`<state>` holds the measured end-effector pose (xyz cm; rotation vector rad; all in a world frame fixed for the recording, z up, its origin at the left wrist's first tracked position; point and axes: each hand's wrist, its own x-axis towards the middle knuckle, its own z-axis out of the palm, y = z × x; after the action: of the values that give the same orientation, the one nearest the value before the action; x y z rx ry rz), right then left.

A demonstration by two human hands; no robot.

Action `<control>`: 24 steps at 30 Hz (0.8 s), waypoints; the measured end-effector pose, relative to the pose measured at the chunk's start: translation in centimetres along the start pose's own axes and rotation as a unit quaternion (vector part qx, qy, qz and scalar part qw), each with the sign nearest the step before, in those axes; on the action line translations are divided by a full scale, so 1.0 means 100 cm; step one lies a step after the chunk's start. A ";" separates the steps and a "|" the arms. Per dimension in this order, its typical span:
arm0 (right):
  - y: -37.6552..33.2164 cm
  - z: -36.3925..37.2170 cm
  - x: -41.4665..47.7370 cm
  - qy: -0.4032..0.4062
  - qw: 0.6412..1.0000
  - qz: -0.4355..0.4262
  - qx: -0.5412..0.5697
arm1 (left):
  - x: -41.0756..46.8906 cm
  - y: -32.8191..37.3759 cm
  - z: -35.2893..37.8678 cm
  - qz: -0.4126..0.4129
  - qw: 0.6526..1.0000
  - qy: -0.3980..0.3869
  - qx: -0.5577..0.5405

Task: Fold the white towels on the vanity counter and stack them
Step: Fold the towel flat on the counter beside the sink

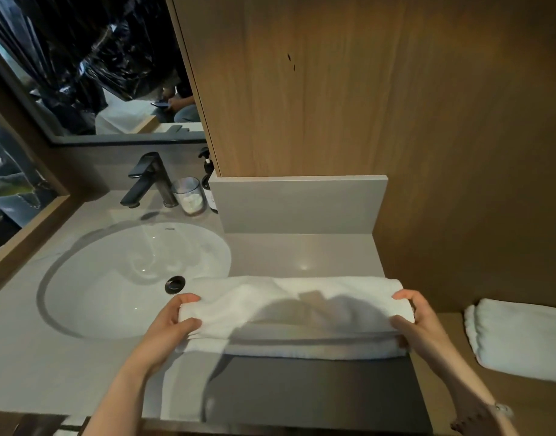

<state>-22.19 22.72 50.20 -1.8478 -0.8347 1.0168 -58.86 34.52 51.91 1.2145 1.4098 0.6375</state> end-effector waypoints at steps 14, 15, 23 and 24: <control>0.005 0.018 -0.006 0.137 0.973 0.086 -0.167 | -0.008 -0.019 -0.001 0.162 0.943 0.050 0.286; 0.007 0.018 -0.008 0.134 0.978 0.073 -0.140 | -0.011 -0.022 -0.002 0.174 0.939 0.041 0.292; 0.017 0.012 0.000 0.115 0.989 0.082 0.039 | -0.009 -0.039 -0.003 0.223 0.916 0.131 0.308; 0.016 0.013 0.003 0.120 0.989 0.074 0.041 | -0.007 -0.040 -0.001 0.232 0.911 0.143 0.309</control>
<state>-22.95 22.73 48.32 -1.9378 -0.5112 0.8820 -60.30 32.56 48.61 2.0678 1.6429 0.7377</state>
